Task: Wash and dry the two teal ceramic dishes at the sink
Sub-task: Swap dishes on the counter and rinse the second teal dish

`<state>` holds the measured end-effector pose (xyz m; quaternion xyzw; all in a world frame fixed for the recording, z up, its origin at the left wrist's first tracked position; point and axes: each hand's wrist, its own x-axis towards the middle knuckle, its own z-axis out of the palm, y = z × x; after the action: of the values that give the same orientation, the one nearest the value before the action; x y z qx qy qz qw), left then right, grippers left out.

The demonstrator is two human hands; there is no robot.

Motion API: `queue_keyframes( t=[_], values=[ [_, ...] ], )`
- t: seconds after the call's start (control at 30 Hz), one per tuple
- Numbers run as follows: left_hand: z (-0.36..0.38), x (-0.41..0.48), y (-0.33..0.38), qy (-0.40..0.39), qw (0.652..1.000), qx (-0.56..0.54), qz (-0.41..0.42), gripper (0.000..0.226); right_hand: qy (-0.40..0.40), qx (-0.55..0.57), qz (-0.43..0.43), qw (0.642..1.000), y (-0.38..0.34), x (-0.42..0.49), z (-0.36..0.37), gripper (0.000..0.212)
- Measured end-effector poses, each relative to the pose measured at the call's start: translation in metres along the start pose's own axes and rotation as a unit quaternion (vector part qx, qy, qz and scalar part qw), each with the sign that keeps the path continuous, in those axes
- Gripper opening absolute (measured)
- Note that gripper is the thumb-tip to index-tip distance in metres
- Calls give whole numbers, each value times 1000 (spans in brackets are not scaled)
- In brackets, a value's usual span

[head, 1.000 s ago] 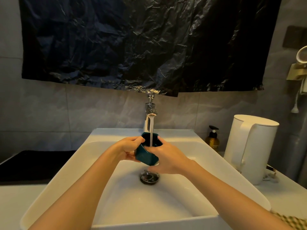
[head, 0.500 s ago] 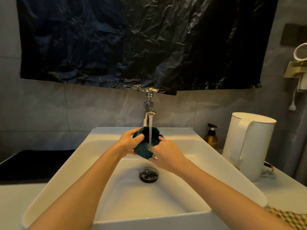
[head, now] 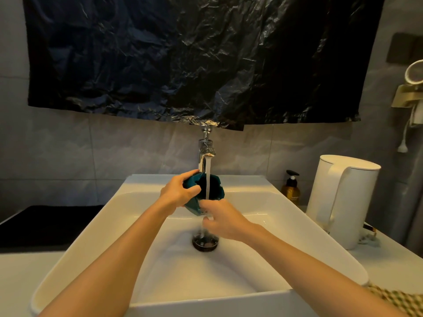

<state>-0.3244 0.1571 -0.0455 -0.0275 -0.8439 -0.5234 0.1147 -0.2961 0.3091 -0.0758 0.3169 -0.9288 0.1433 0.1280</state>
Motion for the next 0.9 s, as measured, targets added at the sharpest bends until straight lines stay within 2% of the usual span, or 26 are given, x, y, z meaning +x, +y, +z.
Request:
queue_keyframes(
  t=[0.03,0.1,0.17,0.27,0.3,0.37,0.4,0.43,0.5,0.57,0.63,0.7,0.8,0.9],
  values=[
    [-1,-1,-1,0,1000,3,-3,48,-13,8,-6,1000,2,1,1,27],
    [-3,-2,0,4,1000,6,-10,47,-17,-52,3,998,8,2,-4,29],
    [-4,-2,1,5,1000,6,-19,46,27,-50,52,997,13,3,-10,32],
    [-6,-3,3,-7,999,-13,-34,46,167,86,119,975,12,11,-14,21],
    [-7,-4,4,-14,999,-21,-40,46,182,138,140,963,14,16,-13,27],
    [-7,-6,7,-32,997,-39,-53,44,109,250,215,938,17,28,-11,53],
    [-7,-7,9,-45,996,-46,-59,41,56,309,255,915,19,32,-10,54],
    [-7,-9,12,-59,995,-50,-65,39,17,363,287,887,22,35,-7,44],
    [-8,-13,15,-86,992,-46,-79,39,4,420,325,848,28,37,-2,24],
    [-8,-14,16,-100,990,-37,-89,40,42,389,338,856,33,37,2,16],
    [-7,-14,17,-104,989,-35,-97,39,79,291,327,895,34,36,2,12],
    [-8,-14,18,-104,989,-29,-98,38,99,240,317,912,31,34,1,13],
    [-9,-13,17,-98,990,-15,-99,37,57,231,303,923,29,34,3,12],
    [-12,-12,13,-89,990,8,-106,36,-33,349,256,901,25,33,5,31]
  ],
)
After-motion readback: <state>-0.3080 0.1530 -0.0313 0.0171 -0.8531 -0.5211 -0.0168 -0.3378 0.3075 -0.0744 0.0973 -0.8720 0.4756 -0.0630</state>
